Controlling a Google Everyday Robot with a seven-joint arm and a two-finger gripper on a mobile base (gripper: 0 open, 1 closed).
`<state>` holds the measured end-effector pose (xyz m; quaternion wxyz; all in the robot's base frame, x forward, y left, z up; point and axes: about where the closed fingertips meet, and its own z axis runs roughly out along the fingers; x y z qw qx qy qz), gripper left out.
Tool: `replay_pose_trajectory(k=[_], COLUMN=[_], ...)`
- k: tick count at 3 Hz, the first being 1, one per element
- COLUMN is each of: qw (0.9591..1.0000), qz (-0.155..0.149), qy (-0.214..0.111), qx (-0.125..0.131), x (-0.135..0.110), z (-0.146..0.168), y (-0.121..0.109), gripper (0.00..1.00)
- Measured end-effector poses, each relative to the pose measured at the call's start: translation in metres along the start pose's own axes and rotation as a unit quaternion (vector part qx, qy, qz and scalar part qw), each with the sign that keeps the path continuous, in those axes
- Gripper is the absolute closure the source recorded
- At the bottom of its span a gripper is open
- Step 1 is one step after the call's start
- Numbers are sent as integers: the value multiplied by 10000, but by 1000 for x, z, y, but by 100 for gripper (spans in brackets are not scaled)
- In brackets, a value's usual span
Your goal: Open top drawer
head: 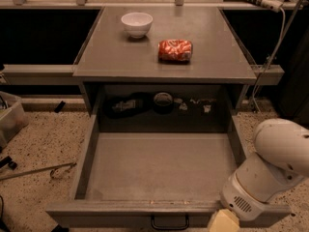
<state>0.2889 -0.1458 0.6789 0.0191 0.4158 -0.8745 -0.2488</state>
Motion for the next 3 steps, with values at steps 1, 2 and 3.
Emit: replay_pose_trajectory(k=[1, 2, 3], qw=[10000, 9997, 9997], qz=[44, 136, 136], qy=[16, 120, 120], qx=[-73, -151, -151], x=[7, 24, 24], z=[-1, -8, -8], y=[5, 17, 17], gripper=[0, 0, 0])
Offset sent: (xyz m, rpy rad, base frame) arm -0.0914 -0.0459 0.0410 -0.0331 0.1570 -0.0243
